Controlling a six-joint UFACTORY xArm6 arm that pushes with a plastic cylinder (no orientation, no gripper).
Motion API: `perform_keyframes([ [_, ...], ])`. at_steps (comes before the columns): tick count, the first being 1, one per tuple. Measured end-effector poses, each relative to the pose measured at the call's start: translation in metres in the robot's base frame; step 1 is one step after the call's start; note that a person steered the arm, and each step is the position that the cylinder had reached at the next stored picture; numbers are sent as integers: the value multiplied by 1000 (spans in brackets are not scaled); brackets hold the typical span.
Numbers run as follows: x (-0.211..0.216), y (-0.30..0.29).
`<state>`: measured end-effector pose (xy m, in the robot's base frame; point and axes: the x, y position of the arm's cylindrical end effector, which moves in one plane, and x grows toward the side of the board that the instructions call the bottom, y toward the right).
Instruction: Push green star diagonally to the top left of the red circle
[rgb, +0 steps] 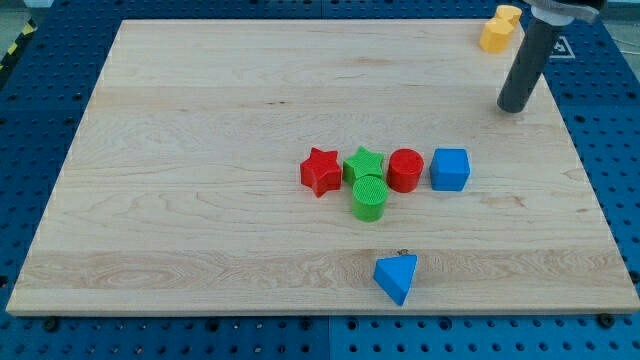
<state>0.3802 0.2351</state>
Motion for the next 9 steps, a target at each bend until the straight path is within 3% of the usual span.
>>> perform_keyframes([
  [3, 77, 0],
  [8, 131, 0],
  [9, 138, -24],
])
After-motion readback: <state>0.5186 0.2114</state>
